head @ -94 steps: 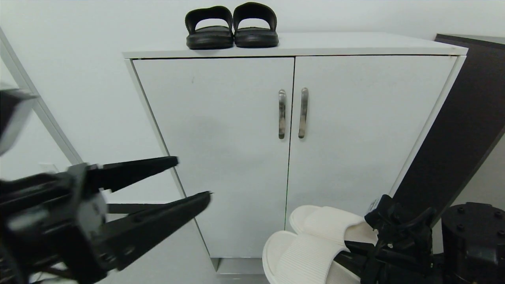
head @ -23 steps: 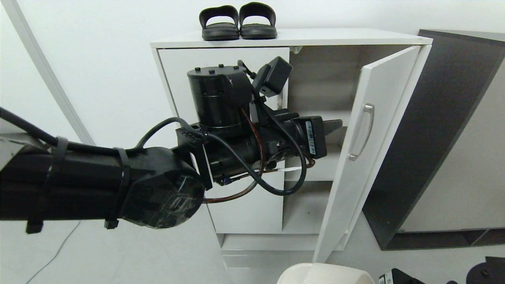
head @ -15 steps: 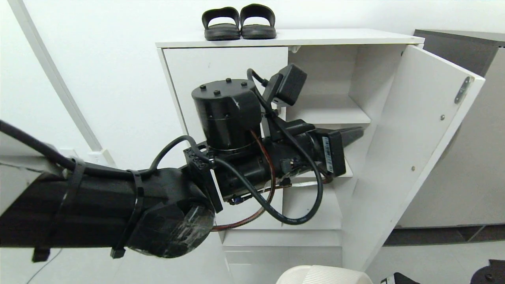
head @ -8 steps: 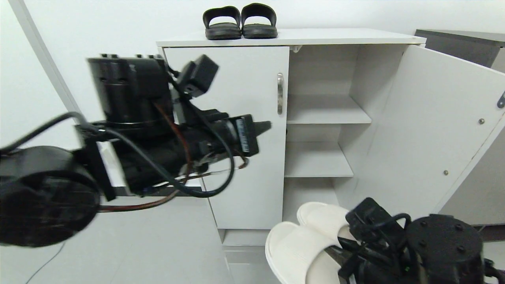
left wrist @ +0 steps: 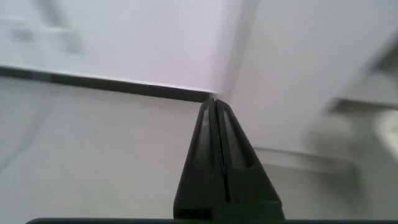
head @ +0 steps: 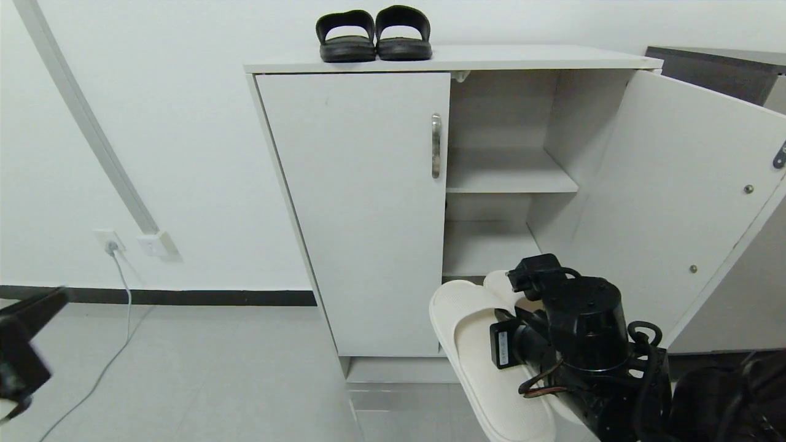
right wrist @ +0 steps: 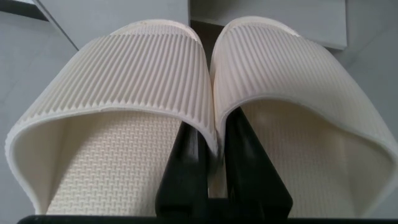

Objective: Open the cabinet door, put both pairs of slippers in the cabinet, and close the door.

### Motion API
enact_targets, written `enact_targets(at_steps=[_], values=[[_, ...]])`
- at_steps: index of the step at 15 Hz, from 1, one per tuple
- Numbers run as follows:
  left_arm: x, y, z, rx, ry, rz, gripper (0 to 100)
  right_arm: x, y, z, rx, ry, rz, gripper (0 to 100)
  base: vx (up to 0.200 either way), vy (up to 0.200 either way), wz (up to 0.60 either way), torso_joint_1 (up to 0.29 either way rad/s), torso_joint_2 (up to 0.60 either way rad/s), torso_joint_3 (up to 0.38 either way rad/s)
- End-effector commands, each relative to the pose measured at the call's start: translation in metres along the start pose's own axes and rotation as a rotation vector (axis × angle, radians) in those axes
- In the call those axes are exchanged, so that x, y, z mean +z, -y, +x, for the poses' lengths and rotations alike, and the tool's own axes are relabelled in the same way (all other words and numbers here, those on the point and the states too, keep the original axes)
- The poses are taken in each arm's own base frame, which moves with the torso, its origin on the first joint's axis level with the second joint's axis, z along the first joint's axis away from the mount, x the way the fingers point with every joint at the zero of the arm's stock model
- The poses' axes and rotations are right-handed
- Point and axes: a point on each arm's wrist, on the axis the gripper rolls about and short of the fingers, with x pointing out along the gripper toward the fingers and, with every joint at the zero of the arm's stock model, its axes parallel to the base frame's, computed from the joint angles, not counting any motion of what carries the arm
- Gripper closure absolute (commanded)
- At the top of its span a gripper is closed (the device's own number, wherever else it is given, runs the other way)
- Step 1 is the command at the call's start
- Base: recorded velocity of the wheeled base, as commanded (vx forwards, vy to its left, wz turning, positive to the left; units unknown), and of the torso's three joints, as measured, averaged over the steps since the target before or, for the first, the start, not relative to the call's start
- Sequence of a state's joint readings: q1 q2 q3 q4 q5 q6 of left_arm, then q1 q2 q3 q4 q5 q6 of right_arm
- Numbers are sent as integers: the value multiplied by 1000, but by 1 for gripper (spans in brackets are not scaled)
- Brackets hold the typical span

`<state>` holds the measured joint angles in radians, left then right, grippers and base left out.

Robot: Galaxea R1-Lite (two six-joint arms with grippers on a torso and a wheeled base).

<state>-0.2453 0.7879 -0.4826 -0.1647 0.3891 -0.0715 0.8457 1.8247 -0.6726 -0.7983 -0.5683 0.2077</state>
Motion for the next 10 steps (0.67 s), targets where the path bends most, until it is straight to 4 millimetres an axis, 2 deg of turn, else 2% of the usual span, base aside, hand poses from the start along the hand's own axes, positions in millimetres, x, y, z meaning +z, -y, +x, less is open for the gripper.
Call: enact_targets(at_steps=[1, 2, 4, 5, 7, 10], values=[[-69, -30, -53, 217, 88, -5, 100, -3, -1, 3, -3, -9, -6, 100, 0, 0, 0, 0, 0, 0], [-105, -35, -65, 244, 102, 27, 100, -3, -2, 2, 0, -9, -10, 100, 0, 0, 0, 0, 0, 0], [-137, -37, -73, 305, 107, 23, 100, -5, -4, -1, -18, -5, -15, 100, 0, 0, 0, 0, 0, 0], [-144, -37, -76, 314, 117, 22, 100, -5, -4, -1, -21, -5, -15, 100, 0, 0, 0, 0, 0, 0], [-149, -34, -79, 135, 167, -5, 100, -5, -5, -2, -17, -3, -13, 100, 0, 0, 0, 0, 0, 0], [-153, -29, -78, -102, 133, 10, 100, -6, -5, -1, -15, -7, -12, 100, 0, 0, 0, 0, 0, 0]])
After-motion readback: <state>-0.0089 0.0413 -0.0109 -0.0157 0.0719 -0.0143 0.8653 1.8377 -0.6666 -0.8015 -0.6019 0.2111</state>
